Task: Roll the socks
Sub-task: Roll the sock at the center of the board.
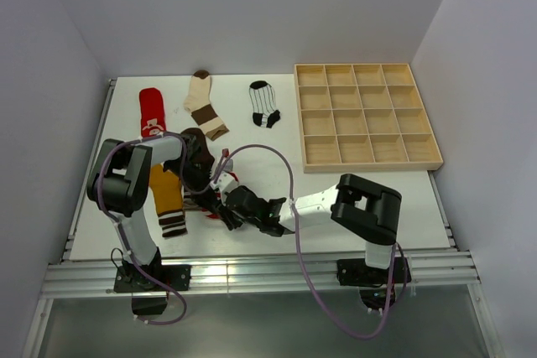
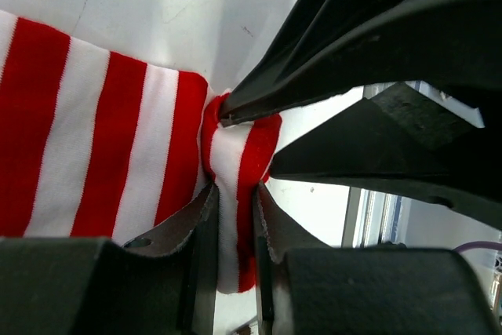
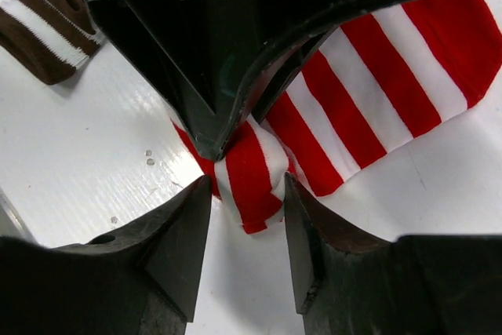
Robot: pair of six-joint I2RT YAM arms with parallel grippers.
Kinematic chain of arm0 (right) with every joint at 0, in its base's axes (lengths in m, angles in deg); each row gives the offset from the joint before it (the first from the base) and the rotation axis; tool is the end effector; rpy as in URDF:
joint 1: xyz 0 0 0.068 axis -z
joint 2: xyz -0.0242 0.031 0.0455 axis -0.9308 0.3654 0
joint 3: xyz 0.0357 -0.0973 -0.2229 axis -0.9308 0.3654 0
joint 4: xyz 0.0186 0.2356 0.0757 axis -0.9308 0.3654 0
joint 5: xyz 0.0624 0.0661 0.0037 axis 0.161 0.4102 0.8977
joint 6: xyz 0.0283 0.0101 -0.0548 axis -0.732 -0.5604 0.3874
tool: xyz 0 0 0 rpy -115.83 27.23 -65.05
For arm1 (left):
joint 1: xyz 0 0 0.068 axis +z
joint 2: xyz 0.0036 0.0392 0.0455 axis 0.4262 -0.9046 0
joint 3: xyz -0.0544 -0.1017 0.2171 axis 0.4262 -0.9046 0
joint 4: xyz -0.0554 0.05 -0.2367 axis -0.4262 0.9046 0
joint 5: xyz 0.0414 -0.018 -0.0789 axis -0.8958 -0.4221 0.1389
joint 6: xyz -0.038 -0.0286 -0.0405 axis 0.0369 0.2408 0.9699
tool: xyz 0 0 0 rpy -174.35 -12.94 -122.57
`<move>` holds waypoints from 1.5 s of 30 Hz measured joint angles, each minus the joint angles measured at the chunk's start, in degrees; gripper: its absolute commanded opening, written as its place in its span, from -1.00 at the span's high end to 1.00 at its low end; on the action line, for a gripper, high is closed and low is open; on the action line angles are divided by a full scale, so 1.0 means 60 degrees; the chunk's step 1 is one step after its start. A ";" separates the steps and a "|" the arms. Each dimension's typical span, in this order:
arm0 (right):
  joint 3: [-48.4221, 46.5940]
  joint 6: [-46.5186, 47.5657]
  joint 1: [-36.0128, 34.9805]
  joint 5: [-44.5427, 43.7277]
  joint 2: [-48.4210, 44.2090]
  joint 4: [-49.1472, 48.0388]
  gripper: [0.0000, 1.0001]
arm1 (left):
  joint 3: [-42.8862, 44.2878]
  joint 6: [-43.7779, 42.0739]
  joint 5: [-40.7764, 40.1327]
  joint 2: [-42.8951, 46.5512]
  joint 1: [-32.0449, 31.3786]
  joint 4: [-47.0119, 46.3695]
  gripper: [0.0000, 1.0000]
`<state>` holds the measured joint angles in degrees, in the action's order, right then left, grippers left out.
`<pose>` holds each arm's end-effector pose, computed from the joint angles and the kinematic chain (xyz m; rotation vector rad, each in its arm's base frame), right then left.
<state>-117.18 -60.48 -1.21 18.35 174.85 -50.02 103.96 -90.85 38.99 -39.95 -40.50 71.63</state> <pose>0.1332 0.3373 0.1246 -0.9562 2.0065 0.6401 0.2416 -0.1041 0.1095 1.5081 2.2927 -1.3425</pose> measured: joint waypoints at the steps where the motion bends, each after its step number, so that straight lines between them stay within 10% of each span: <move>1: -0.0026 0.0007 0.0000 -0.0007 0.0055 -0.0036 0.15 | 0.0026 -0.0004 -0.0018 -0.0018 0.0000 0.0040 0.99; 11: -0.0069 -0.0113 -0.0011 -0.0062 0.0189 -0.0160 0.97 | 0.0157 0.0007 -0.0076 -0.0127 0.0066 0.0157 0.97; 26: -0.0069 -0.0284 -0.0007 -0.0219 0.0189 -0.0168 1.00 | -0.0335 0.1851 -0.0463 0.0790 0.0058 -0.1220 0.20; 45: -0.0069 -0.0197 0.0007 0.0189 0.0189 -0.0168 1.00 | -0.0430 0.4087 -0.0809 0.2226 0.1472 -0.3351 0.14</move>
<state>-117.59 -61.66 -1.17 19.49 175.99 -51.03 101.38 -66.33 34.14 -26.59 -31.67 51.52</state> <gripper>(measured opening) 0.217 0.430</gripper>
